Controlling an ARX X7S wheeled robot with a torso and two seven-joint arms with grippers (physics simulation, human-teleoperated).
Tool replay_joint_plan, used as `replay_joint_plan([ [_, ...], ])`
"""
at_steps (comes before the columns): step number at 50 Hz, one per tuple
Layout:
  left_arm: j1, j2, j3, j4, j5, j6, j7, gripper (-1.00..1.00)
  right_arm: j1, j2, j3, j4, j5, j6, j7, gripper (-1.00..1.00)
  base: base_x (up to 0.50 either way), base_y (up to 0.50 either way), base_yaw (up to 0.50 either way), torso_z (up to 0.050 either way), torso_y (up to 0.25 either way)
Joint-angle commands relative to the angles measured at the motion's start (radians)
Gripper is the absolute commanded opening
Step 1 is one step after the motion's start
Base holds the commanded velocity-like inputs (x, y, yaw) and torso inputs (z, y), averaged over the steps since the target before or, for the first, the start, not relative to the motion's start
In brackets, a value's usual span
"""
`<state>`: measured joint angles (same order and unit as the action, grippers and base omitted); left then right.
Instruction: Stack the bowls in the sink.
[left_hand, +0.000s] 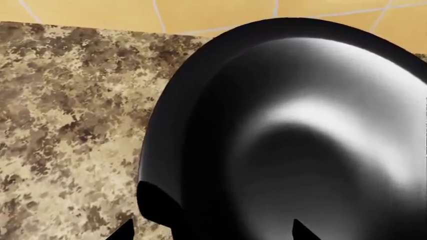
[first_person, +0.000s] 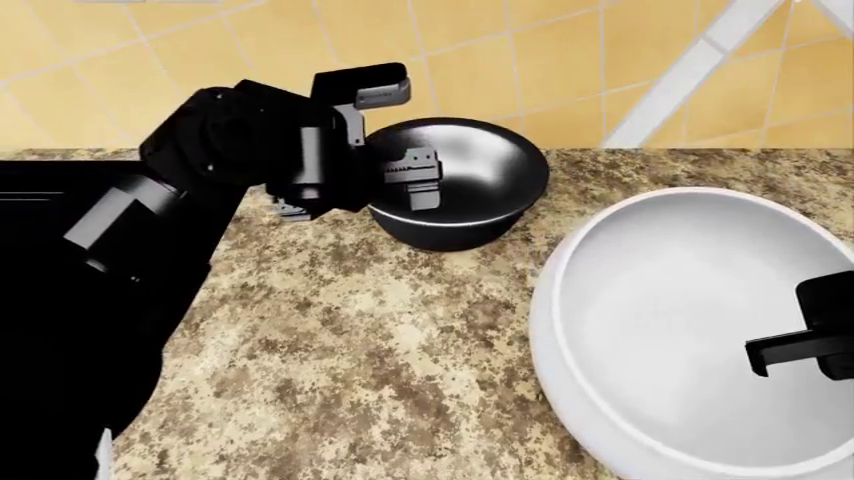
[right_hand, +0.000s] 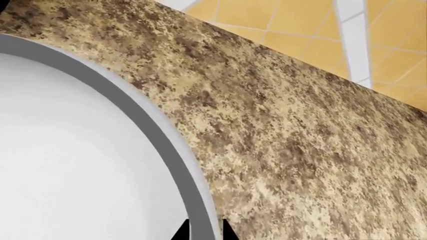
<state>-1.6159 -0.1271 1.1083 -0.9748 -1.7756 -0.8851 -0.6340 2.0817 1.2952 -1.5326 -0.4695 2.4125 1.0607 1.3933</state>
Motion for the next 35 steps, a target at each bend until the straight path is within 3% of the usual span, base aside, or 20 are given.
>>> replay_joint_plan([
  [1,0.014,0.002,0.023,0.012,0.014,0.018,0.001,-1.0,-0.022,0.008,0.0,0.0,-0.031,0.01,-0.016,-1.0,0.0,0.0,0.0,0.0,0.0],
  [16,0.03,-0.097,-0.063,0.182,-0.009,0.167,-0.161,-1.0,0.0,0.025,0.011,-0.001,0.0,0.032,0.005,-1.0,0.0,0.0,0.0,0.0,0.0],
  [30,0.004,-0.295,-0.171,0.535,-0.006,0.291,-0.361,-1.0,0.046,0.034,0.068,-0.007,-0.004,0.043,-0.024,-1.0,0.0,0.0,0.0,0.0,0.0],
  [35,-0.035,-0.382,-0.186,0.681,0.0,0.264,-0.411,-1.0,0.056,0.026,0.118,-0.021,-0.079,0.03,-0.098,-1.0,0.0,0.0,0.0,0.0,0.0],
])
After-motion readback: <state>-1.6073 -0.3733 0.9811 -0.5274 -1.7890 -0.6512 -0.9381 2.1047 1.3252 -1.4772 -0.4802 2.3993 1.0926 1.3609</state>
